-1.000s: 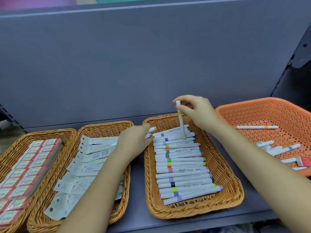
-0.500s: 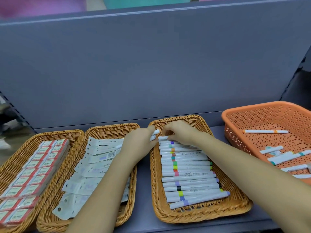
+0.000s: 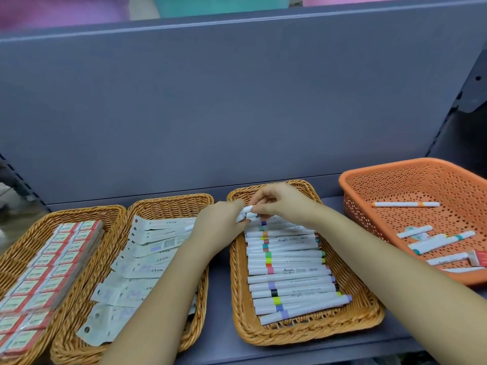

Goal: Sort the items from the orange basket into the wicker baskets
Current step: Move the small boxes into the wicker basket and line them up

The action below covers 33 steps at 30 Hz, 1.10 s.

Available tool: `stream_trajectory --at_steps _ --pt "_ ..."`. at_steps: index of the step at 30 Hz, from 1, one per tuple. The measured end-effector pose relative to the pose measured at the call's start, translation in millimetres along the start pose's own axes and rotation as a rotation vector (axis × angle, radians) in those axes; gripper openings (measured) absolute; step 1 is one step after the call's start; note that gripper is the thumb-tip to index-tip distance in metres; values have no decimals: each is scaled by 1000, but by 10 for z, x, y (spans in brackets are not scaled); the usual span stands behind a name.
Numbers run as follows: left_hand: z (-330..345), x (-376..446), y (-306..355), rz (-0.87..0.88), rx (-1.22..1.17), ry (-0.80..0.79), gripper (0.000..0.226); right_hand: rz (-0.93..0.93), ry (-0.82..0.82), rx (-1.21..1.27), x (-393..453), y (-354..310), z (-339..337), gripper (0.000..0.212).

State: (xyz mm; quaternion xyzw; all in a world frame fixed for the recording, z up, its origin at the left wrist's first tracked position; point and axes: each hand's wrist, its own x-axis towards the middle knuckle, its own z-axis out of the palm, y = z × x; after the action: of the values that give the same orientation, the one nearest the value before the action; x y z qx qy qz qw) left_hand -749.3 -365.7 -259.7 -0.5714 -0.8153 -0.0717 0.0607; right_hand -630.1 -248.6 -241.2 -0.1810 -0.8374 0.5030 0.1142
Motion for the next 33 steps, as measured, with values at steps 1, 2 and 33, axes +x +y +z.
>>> stream_trajectory --at_steps 1,2,33 --pt "2 -1 -1 4 2 -4 19 9 20 8 -16 23 -37 5" --pt "2 -2 -6 1 5 -7 19 21 55 29 -36 57 -91 5" --pt "-48 -5 -57 -52 -105 -6 16 -90 -78 -905 -32 267 -56 29"
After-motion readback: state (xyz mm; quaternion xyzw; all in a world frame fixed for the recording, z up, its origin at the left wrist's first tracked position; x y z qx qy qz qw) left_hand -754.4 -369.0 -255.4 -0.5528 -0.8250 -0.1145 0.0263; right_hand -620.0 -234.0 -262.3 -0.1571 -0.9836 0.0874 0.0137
